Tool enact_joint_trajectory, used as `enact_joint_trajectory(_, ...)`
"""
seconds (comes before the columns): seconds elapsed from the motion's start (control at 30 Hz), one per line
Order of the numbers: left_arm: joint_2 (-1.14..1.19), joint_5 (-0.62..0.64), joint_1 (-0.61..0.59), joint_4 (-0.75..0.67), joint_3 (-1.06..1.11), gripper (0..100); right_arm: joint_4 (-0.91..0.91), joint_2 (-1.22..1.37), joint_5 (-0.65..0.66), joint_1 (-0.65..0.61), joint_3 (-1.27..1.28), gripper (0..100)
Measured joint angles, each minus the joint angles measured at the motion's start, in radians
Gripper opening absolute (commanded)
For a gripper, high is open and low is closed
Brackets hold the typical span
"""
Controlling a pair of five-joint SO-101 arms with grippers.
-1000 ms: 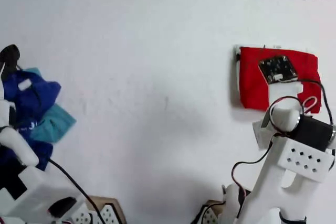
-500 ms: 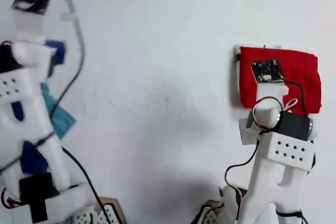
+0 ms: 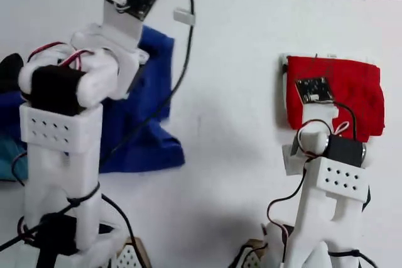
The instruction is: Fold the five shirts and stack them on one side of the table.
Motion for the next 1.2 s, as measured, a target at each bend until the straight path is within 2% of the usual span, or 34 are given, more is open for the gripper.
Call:
enact_joint_trajectory(0.3,0.002,0.000,0.012,-0.189,0.104,3,-0.078,0.000,0.000,-0.002,0.000,7.7)
enact_joint_trajectory(0.53,0.002,0.002,0.101,-0.226,0.107,3,-0.086,0.000,0.000,-0.002,0.003,7.7)
enact_joint_trajectory(0.7,0.002,0.002,0.130,-0.229,0.138,17,-0.086,0.000,0.000,-0.002,0.003,7.7)
enact_joint_trajectory(0.77,0.012,0.002,0.130,-0.229,0.164,18,-0.086,0.000,0.000,-0.002,0.003,7.7)
enact_joint_trajectory(0.93,0.038,0.038,0.040,-0.233,0.187,18,-0.086,0.000,0.000,-0.002,0.003,7.7)
enact_joint_trajectory(1.2,0.038,0.043,-0.241,-0.206,0.198,17,-0.086,0.000,0.000,-0.040,0.003,7.7)
